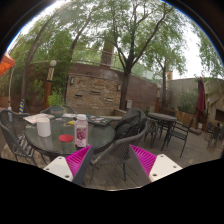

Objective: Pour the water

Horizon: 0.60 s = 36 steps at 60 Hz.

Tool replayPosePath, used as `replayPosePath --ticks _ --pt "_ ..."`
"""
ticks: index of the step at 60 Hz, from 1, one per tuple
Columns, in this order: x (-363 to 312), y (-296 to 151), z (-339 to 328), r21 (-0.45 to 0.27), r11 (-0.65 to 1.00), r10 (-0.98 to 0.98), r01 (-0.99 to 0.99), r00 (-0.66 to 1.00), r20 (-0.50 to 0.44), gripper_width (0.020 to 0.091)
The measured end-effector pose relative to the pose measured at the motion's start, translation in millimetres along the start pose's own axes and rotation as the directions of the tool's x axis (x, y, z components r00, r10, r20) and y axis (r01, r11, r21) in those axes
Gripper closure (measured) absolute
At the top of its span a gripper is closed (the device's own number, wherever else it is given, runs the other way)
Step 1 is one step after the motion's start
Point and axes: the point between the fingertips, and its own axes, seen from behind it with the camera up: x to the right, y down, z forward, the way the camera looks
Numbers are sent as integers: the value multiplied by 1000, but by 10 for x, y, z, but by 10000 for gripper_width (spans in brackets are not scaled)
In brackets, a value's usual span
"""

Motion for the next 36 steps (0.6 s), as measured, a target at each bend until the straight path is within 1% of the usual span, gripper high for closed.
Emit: replayPosePath --ticks 12,19,27,31,36 --pt "-200 -73 28 32 999 3 -5 998 56 274" --pt "-448 -88 161 49 999 2 -7 996 94 275" --pt "-884 -129 549 99 993 40 -58 984 173 271" --pt "-1028 -103 818 124 991 19 -41 985 174 277" --pt "-1192 -47 1169 119 992 7 -27 986 168 275"
